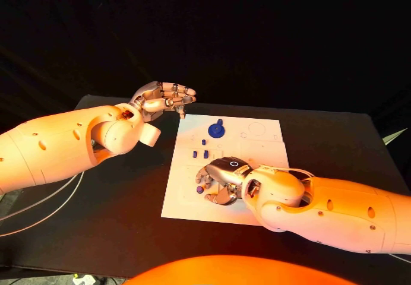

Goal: Assemble the parts on the task board

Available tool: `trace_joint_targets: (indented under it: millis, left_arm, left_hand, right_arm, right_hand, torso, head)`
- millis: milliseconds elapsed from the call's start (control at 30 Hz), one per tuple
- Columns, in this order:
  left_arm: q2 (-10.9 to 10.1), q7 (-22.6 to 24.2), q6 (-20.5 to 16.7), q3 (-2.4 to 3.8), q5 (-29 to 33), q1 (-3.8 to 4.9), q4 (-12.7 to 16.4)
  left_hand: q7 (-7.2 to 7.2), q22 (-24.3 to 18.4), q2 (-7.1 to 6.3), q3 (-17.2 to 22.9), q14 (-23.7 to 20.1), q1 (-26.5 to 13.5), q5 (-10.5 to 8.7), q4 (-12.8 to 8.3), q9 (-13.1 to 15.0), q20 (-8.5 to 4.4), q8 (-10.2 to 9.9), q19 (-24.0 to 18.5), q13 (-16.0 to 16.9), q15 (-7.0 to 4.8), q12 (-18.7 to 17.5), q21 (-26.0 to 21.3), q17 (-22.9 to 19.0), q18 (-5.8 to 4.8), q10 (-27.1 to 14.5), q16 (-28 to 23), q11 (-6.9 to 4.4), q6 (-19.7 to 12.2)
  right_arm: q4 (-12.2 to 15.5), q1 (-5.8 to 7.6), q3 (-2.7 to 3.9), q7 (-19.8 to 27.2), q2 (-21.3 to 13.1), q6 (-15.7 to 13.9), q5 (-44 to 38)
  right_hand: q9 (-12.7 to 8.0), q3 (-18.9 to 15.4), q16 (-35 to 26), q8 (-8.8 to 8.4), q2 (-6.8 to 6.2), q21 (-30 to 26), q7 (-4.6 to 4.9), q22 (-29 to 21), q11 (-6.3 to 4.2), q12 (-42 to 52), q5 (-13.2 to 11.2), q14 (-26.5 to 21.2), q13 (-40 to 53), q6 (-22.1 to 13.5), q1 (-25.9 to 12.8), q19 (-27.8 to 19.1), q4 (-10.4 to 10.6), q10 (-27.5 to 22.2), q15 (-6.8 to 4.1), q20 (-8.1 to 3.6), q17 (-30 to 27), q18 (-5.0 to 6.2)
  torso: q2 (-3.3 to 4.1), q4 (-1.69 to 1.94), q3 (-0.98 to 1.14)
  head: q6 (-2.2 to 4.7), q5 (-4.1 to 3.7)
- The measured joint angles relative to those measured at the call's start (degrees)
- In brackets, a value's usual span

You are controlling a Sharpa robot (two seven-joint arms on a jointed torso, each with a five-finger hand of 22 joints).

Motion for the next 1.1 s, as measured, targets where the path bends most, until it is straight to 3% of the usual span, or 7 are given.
trace_joint_targets:
  millis: [200,467,533,700,867,967,1100]
  left_arm:
    - [-0.10,-0.07,0.06,0.00,0.00,0.00,-0.01]
    - [-0.22,-0.18,0.18,-0.02,0.00,-0.01,-0.01]
    - [-0.25,-0.20,0.21,-0.02,0.01,-0.02,0.00]
    - [-0.33,-0.24,0.26,-0.03,0.01,-0.07,-0.02]
    - [-0.36,-0.26,0.28,-0.04,0.01,-0.19,-0.16]
    - [-0.34,-0.27,0.31,-0.06,0.01,-0.34,-0.23]
    - [-0.20,-0.28,0.34,-0.07,0.01,-0.41,-0.31]
  left_hand:
    - [0.00,0.00,0.00,0.00,0.00,0.00,0.00,0.00,0.00,0.00,0.00,0.00,0.00,0.00,0.00,0.00,0.00,0.00,0.00,0.00,0.00,0.00]
    - [0.00,0.00,0.00,0.00,0.00,0.00,0.00,0.00,0.00,0.21,0.00,-0.21,0.00,0.00,0.00,0.00,0.01,0.00,0.00,-0.23,0.00,0.00]
    - [0.00,0.00,0.00,0.00,0.00,0.00,0.00,0.00,0.00,0.21,0.00,-0.21,0.01,0.00,0.00,0.00,0.01,0.00,0.00,-0.23,0.00,0.00]
    - [0.00,0.00,0.00,0.00,0.00,0.00,0.00,0.00,0.00,0.21,0.00,-0.21,0.01,0.00,0.00,0.00,-0.01,-0.01,0.00,-0.23,0.00,0.00]
    - [0.00,0.00,0.00,0.00,0.00,0.00,0.00,0.00,0.00,0.21,0.00,-0.21,0.01,0.00,0.00,0.00,-0.05,0.00,0.00,-0.23,0.00,0.00]
    - [0.00,0.00,0.00,0.00,0.00,0.00,0.00,0.00,0.00,0.21,0.00,-0.21,0.01,0.00,0.00,0.00,-0.04,-0.01,0.00,-0.23,0.00,0.00]
    - [0.00,0.00,0.00,0.00,-0.21,0.00,0.00,0.00,0.01,0.21,0.00,-0.21,0.01,0.21,0.00,0.00,-0.04,-0.01,0.00,-0.23,0.00,0.00]
  right_arm:
    - [1.12,0.02,0.02,-0.01,-1.53,-0.99,-0.12]
    - [4.20,0.93,0.22,1.01,-5.68,-5.28,0.47]
    - [5.35,1.57,0.33,2.06,-7.55,-7.31,1.61]
    - [8.36,3.72,0.56,5.72,-13.27,-11.29,8.89]
    - [10.86,5.92,0.66,8.21,-19.71,-11.96,20.79]
    - [11.71,6.64,0.66,8.57,-23.67,-11.18,26.67]
    - [11.49,7.02,0.45,7.99,-27.90,-9.35,30.90]
  right_hand:
    - [-0.51,-4.20,-0.80,-1.22,-0.22,-2.42,-1.25,0.00,0.16,1.07,0.31,0.20,0.57,-1.80,0.40,0.00,0.50,-2.69,0.20,0.41,-1.35,0.01]
    - [-0.63,-9.24,-0.80,-1.44,1.69,-2.67,-1.19,-0.01,0.18,4.18,0.64,0.21,1.84,-2.06,2.75,0.00,1.93,-3.86,0.20,0.41,-1.34,0.01]
    - [-0.57,-9.23,-0.42,-1.22,2.37,-1.75,0.31,-0.01,-0.40,5.71,1.02,0.21,2.45,-0.97,3.43,0.00,1.95,-2.83,0.20,0.41,-0.81,0.00]
    - [0.17,-6.21,0.00,2.11,2.80,-0.01,2.00,-0.01,-0.69,10.84,2.66,0.09,4.82,5.53,3.85,0.00,2.66,2.95,0.09,0.41,-0.30,0.00]
    - [0.92,-6.11,0.89,4.74,1.43,2.63,1.33,-0.02,-1.86,19.66,3.25,0.03,11.70,7.36,2.41,0.00,4.08,6.55,-1.07,-0.49,1.04,0.00]
    - [4.33,-7.98,4.44,9.86,1.85,8.85,0.07,-0.02,-2.61,42.56,5.43,0.11,36.53,6.92,0.27,-0.09,5.88,8.46,-1.60,-1.17,5.96,-0.49]
    - [9.23,-9.73,8.24,15.38,1.75,14.73,-0.07,-0.02,-2.81,56.55,7.39,0.11,53.39,3.77,-1.79,-0.08,7.64,10.45,-1.59,-1.17,7.59,-1.81]
  torso:
    - [0.00,-0.01,0.00]
    - [-0.03,-0.03,0.01]
    - [-0.04,-0.03,0.00]
    - [-0.09,-0.07,-0.04]
    - [-0.20,-0.21,-0.05]
    - [-0.31,-0.34,-0.07]
    - [-0.45,-0.53,-0.10]
  head:
    - [0.07,-0.10]
    - [0.35,-0.44]
    - [0.45,-0.62]
    - [0.73,-1.23]
    - [1.01,-2.19]
    - [1.09,-2.96]
    - [1.13,-3.88]
